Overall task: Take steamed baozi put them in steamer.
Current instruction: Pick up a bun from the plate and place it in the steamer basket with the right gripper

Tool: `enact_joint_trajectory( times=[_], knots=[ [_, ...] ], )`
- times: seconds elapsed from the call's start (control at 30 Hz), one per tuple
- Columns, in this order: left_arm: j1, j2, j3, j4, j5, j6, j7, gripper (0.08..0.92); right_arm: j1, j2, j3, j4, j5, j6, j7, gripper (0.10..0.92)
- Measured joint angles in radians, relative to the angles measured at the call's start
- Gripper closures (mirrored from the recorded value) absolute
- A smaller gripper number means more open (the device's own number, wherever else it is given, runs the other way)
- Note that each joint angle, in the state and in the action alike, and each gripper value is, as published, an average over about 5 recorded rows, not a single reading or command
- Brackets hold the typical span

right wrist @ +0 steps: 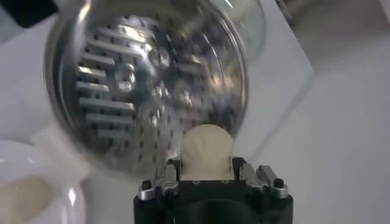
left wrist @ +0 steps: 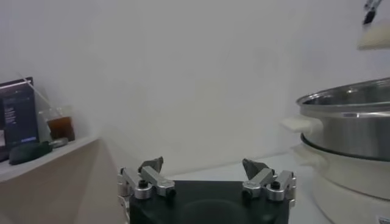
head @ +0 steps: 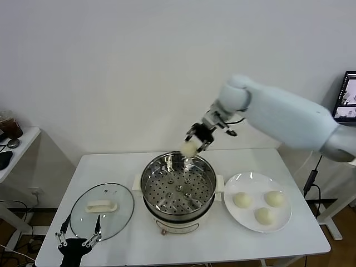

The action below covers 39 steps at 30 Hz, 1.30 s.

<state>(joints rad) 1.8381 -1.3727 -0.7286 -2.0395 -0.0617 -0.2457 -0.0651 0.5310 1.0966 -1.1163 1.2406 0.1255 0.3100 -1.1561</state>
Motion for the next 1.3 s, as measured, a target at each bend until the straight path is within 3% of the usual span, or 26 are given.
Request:
enact_joint_trajectory(
  times=[0.73, 0.83, 1.03, 1.17, 1.3],
  knots=[
    [-0.007, -0.013, -0.014, 0.010, 0.001, -0.001, 0.000, 0.177, -0.144, 0.168, -0.015, -0.108, -0.443, 0.317, 0.130, 0.497],
    [-0.009, -0.012, -0.015, 0.012, 0.001, -0.002, 0.000, 0.177, -0.162, 0.179, 0.002, -0.135, -0.491, 0.342, 0.146, 0.465],
    [-0.013, -0.012, -0.020, 0.017, 0.001, -0.003, -0.001, 0.177, -0.179, 0.187, 0.023, -0.175, -0.532, 0.366, 0.169, 0.305],
    [-0.014, -0.009, -0.020, 0.021, 0.000, -0.003, -0.001, 0.177, -0.169, 0.178, 0.018, -0.166, -0.494, 0.347, 0.167, 0.218],
    [-0.016, 0.000, -0.020, 0.020, -0.003, -0.003, 0.000, 0.177, -0.128, 0.149, -0.001, -0.119, -0.402, 0.267, 0.152, 0.203]
  ],
)
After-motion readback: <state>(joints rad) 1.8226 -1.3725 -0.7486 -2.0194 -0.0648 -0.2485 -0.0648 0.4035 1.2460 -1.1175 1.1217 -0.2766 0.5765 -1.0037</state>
